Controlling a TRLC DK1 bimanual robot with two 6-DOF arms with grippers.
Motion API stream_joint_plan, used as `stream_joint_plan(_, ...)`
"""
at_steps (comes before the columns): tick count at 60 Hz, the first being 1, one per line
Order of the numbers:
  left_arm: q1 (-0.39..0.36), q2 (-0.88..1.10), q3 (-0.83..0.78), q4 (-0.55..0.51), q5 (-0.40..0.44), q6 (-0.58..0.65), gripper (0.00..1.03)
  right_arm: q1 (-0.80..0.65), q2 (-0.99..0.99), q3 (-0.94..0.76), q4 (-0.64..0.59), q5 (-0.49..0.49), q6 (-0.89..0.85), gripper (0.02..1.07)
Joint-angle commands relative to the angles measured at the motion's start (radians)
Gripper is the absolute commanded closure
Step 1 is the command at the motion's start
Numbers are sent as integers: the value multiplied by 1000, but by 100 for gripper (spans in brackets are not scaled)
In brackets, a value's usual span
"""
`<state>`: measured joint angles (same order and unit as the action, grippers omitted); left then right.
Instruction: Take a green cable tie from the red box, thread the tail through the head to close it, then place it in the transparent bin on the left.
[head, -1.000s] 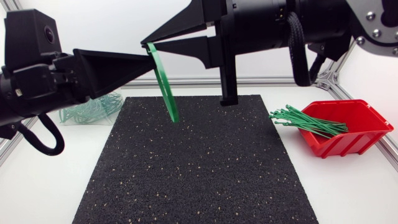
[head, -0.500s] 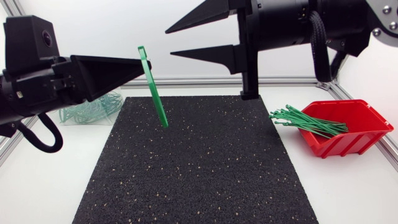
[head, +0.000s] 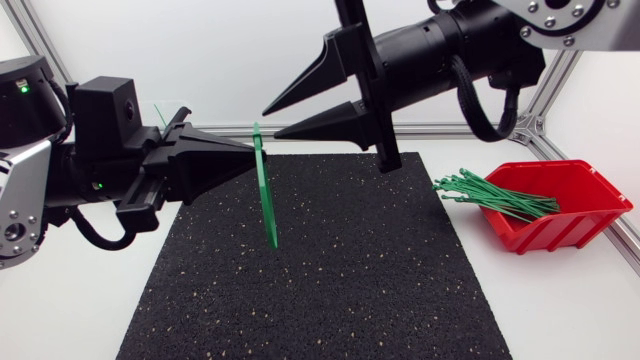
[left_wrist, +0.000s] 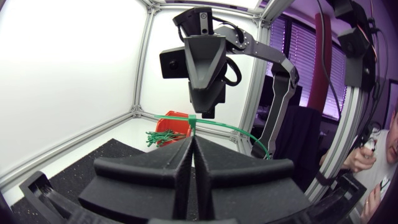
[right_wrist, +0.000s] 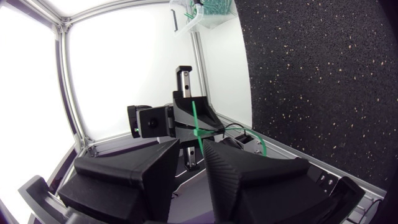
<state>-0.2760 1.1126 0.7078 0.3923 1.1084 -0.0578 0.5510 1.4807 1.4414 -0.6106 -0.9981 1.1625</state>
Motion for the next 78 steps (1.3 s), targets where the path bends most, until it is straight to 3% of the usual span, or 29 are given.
stream_joint_plan(1, 18, 16, -36, 3, 22, 113, 100, -16, 38, 20, -46, -7, -116, 74)
stream_joint_plan(12, 1, 21, -90, -6, 57, 277, 100, -57, 130, 100, -253, -33, -406, 74)
stream_joint_plan(20, -29, 18, -107, -12, 57, 326, 100, -59, 136, 86, -281, -36, -504, 80)
stream_joint_plan(35, -51, 46, -113, -12, 56, 363, 100, -14, 127, 54, -301, -42, -647, 80)
stream_joint_plan(66, -65, 26, -120, -17, 57, 362, 100, 38, 148, 28, -278, -42, -652, 80)
stream_joint_plan(70, -65, 20, -120, -23, 57, 362, 100, 36, 139, 13, -248, -36, -636, 91)
stream_joint_plan(78, -68, 18, -120, -32, 57, 362, 100, 35, 122, -12, -193, -27, -593, 101)
